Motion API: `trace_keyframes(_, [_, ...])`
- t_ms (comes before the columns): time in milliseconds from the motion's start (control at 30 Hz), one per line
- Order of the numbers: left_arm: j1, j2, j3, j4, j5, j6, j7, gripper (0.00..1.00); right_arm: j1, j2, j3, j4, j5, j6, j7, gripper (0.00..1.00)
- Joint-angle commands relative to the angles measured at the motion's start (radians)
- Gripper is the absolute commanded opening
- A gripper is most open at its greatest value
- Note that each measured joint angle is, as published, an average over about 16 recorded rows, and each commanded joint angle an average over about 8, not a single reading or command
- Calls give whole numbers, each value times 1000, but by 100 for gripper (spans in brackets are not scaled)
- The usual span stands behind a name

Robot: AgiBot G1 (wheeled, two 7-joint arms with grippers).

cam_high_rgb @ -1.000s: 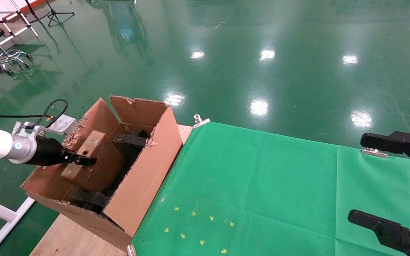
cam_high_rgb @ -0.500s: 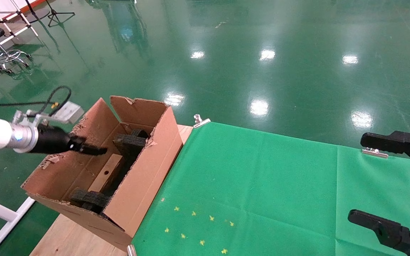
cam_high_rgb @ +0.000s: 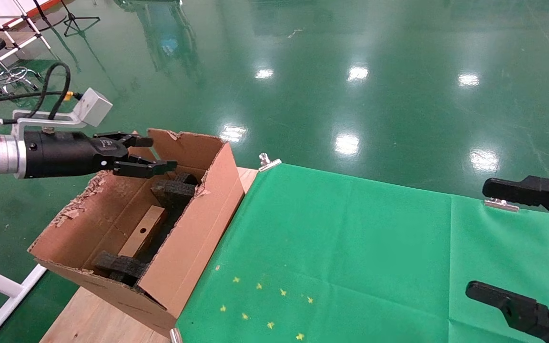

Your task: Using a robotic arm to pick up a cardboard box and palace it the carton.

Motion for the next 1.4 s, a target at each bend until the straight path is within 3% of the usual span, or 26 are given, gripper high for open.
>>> trace_keyframes(33, [-1,-3,-4,-17,-8,25,7,100,0,0,0,0,0,0,0,100])
trace_keyframes(500, [17,0,-2,-29,-20,2,-2,100,0,0,0,0,0,0,0,100])
trace_keyframes(1400, [324,-7,-56,-527,-422,32,-55,100,0,0,0,0,0,0,0,100])
